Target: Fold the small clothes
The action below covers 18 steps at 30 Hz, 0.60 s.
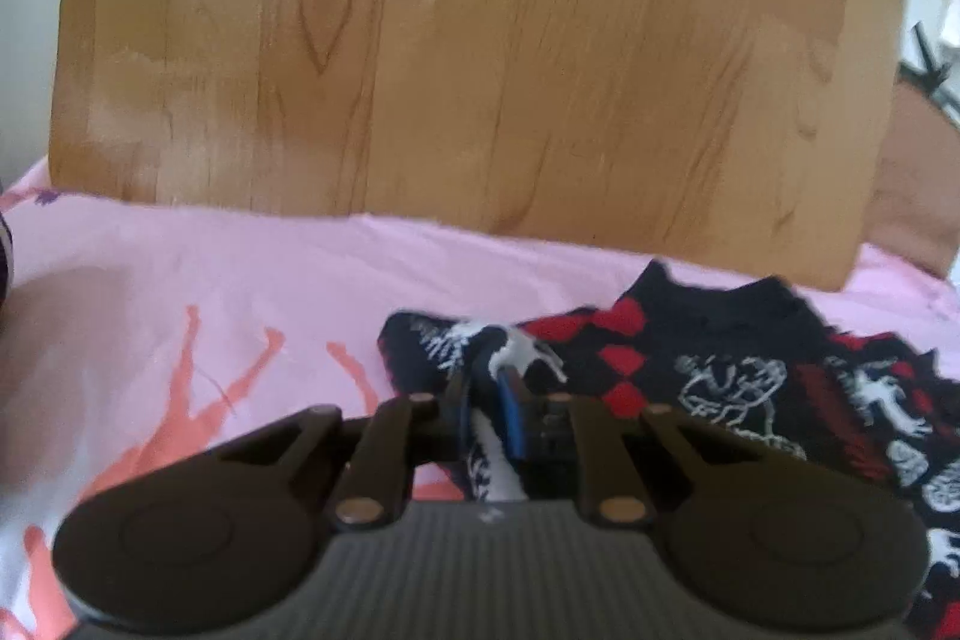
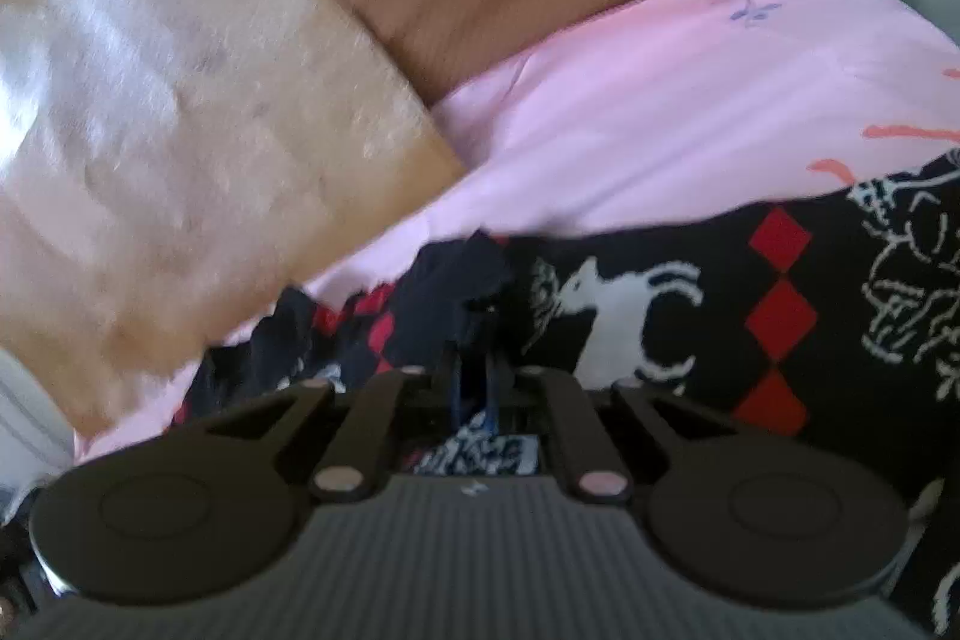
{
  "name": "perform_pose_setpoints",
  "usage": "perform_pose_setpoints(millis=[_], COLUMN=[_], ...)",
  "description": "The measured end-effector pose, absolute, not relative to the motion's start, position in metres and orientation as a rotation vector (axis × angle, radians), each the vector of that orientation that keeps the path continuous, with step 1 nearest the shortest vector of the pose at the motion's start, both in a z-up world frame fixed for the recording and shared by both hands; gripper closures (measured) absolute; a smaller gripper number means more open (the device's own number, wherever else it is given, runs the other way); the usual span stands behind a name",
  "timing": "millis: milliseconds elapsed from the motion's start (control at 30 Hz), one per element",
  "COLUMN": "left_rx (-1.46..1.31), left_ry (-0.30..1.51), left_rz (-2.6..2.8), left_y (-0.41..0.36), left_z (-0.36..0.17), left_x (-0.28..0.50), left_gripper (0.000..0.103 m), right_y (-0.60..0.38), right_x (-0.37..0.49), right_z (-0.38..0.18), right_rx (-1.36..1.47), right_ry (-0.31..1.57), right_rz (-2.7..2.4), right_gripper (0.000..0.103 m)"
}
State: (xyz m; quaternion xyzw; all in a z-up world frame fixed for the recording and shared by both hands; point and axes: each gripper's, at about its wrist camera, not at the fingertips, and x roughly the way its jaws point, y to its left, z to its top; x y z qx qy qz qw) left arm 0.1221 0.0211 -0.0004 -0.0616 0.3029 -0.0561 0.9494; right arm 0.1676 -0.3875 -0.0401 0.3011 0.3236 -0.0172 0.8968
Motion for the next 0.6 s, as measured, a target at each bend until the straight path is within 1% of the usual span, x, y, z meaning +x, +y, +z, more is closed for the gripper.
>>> perform_pose_setpoints(millis=[33,67,100,133,167,200,333,467,533,600], left_rx=[-0.096,-0.08,-0.07,-0.063,-0.06,-0.073,-0.204,-0.222,-0.238,-0.252], left_ry=[0.606,0.602,0.598,0.591,0.576,0.554,0.477,0.428,0.434,0.475], left_rz=[-0.1,-0.096,-0.096,-0.091,-0.079,-0.064,-0.07,-0.154,-0.224,-0.274], left_y=[0.018,0.015,0.015,0.015,0.019,0.024,0.044,0.026,0.01,-0.005], left_z=[0.0,0.002,0.004,0.006,0.009,0.013,0.036,0.056,0.057,0.048], left_x=[0.118,0.115,0.109,0.104,0.095,0.087,0.061,0.055,0.057,0.066], left_gripper=[0.089,0.086,0.084,0.076,0.067,0.065,0.066,0.066,0.063,0.063], right_y=[-0.388,-0.388,-0.387,-0.39,-0.397,-0.406,-0.439,-0.464,-0.469,-0.467], right_x=[0.168,0.164,0.159,0.152,0.138,0.121,0.041,-0.036,-0.061,-0.072], right_z=[-0.039,-0.036,-0.031,-0.028,-0.024,-0.019,-0.002,0.009,0.005,-0.002], right_rx=[0.63,0.627,0.633,0.65,0.683,0.727,0.786,0.738,0.767,0.794], right_ry=[0.673,0.672,0.667,0.653,0.623,0.585,0.498,0.442,0.435,0.449], right_rz=[-0.036,-0.038,-0.045,-0.052,-0.045,-0.028,-0.069,-0.271,-0.331,-0.34], right_gripper=[0.093,0.09,0.084,0.081,0.074,0.07,0.07,0.07,0.07,0.07])
